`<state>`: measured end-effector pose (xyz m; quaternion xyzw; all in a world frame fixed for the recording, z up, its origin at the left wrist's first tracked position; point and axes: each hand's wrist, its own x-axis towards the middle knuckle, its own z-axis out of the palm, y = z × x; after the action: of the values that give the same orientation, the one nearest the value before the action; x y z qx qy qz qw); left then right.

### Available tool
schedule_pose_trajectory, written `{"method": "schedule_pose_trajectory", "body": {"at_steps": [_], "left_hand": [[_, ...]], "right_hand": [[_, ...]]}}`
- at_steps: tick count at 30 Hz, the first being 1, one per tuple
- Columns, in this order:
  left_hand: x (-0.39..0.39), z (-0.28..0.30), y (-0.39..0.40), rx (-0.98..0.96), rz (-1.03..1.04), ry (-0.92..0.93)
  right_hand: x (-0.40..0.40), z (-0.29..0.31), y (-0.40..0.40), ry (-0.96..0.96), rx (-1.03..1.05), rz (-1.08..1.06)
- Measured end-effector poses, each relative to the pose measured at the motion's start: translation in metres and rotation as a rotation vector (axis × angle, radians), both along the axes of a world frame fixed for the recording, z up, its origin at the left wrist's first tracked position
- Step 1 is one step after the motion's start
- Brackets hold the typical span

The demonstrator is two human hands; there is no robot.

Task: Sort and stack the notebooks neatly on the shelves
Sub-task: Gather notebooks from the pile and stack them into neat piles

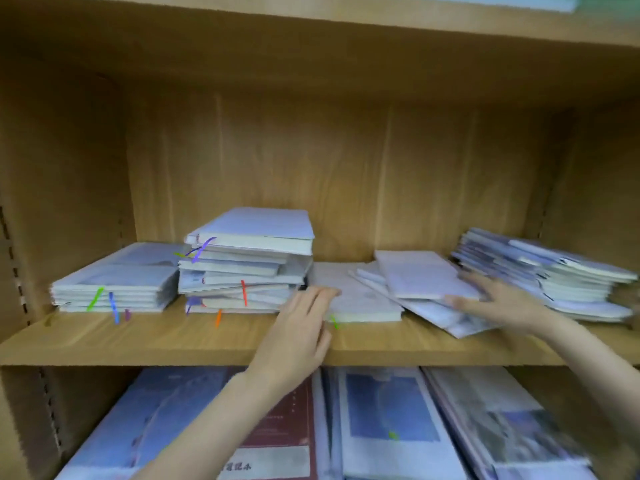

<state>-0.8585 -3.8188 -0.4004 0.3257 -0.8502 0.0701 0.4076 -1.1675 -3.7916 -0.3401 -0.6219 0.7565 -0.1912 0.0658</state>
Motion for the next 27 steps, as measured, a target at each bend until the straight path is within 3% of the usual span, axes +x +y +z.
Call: {"method": "schedule_pose_trajectory", "body": {"at_steps": [5, 9, 13, 17, 21, 25, 27], "left_hand": [[-0.043, 0.014, -0.016, 0.109, -0.016, -0.079], [-0.072, 0.021, -0.025, 0.296, -0.002, -0.101], [-0.101, 0.023, -0.028, 0.327, 0.001, -0.222], [-0.108, 0.020, -0.033, 0.374, -0.026, -0.073], [-0.100, 0.016, -0.042, 0.393, -0.035, 0.126], [-0.102, 0.015, -0.040, 0.304, 0.042, 0.029], [-0.105, 0.018, -0.039, 0.253, 0.057, 0.040]], "right_hand": [[-0.011, -0.012, -0.002, -0.069, -0.081, 0.121], [-0.019, 0.002, -0.013, -0.114, 0.135, 0.126], [-0.022, 0.018, -0.017, -0.063, 0.196, 0.134], [-0.014, 0.024, 0.002, 0.061, 0.206, 0.182], [-0.017, 0.030, 0.029, 0.084, 0.033, 0.269], [-0.030, 0.019, 0.017, 0.242, -0.027, 0.269], [-0.040, 0.004, 0.009, 0.202, -0.007, 0.286]]}}
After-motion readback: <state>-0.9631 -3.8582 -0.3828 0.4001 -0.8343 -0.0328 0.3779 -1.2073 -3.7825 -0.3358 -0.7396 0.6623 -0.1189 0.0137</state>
